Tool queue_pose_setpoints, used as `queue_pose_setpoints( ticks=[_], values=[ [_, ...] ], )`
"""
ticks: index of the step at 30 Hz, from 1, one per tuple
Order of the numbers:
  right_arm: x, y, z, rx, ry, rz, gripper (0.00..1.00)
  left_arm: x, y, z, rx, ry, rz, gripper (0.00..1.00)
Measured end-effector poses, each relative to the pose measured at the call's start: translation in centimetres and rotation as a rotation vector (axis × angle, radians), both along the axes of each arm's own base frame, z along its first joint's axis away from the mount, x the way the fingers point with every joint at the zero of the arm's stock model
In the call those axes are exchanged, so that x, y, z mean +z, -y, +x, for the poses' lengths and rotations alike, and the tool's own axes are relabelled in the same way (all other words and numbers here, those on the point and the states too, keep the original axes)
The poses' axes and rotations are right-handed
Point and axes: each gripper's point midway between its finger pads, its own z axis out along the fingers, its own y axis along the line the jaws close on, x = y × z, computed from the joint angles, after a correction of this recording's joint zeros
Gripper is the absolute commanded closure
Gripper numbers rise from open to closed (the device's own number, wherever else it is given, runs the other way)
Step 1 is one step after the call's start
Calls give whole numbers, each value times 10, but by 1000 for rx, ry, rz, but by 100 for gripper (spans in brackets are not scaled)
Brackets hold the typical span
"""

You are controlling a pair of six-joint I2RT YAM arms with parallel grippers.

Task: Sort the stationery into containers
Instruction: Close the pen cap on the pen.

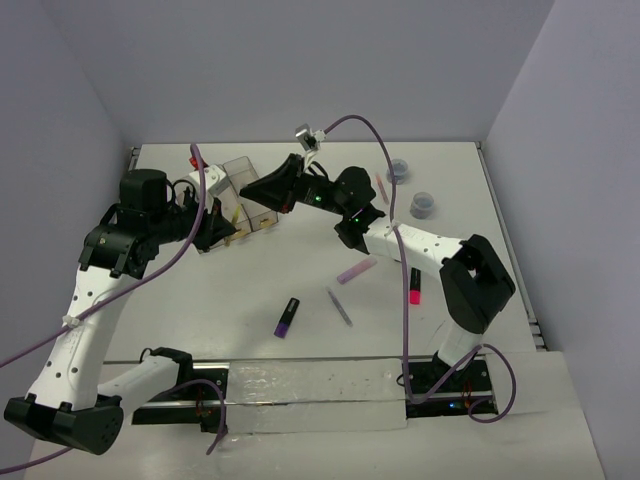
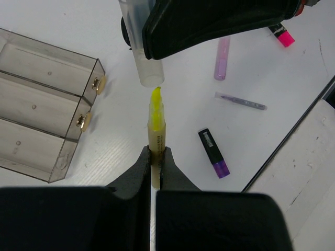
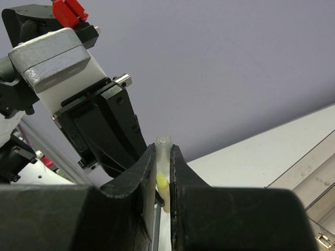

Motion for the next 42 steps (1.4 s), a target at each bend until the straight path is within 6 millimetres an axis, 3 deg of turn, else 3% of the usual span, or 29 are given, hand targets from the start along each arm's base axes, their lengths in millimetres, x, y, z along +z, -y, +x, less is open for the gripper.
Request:
queue_pose_setpoints(
  ticks=[31,42],
  values=[
    [-11,-8,-6,23,19,-27,100,-2,-2,4,17,-1,12,100],
    [-1,-8,-4,1,47,-5,100,13,-2,8,47,-16,-5,100]
  ],
)
